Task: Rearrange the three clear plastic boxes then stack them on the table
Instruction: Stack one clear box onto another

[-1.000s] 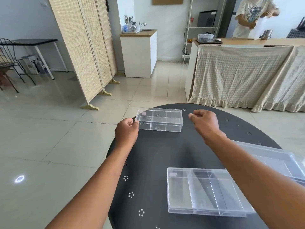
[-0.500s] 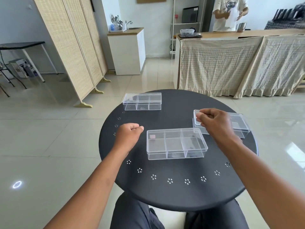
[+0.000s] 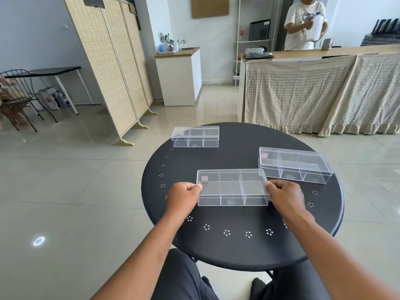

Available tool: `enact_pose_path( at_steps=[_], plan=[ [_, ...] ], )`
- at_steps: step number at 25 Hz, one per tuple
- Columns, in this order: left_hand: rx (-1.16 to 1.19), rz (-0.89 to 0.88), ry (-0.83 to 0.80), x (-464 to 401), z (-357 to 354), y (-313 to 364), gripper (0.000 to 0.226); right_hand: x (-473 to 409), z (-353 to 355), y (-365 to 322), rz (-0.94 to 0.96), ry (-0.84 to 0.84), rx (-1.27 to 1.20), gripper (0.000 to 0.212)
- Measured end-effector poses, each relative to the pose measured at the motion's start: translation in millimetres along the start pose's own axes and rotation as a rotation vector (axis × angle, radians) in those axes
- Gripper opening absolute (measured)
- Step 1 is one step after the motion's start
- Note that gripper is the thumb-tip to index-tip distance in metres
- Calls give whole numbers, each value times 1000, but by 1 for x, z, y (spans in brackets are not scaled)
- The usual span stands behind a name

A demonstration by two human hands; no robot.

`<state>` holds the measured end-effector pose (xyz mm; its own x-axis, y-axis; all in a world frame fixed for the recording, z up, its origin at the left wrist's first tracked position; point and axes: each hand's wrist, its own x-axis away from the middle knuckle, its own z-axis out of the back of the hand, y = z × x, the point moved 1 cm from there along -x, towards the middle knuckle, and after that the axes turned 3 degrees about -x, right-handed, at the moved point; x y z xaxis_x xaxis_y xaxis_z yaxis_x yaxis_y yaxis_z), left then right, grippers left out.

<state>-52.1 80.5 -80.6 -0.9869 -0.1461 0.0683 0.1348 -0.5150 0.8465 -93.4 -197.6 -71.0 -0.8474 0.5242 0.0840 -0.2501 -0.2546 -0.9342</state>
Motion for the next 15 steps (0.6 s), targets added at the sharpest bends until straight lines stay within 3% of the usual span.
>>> enact_pose_path(
  at_steps=[7,15],
  plan=[
    [72,-48,206,-40,55,8,24,-13,-61,-45,37,-57,-191,17],
    [87,-80,288,-126,87,20,25,-62,-134,-81,0,-61,-301,17]
  ],
)
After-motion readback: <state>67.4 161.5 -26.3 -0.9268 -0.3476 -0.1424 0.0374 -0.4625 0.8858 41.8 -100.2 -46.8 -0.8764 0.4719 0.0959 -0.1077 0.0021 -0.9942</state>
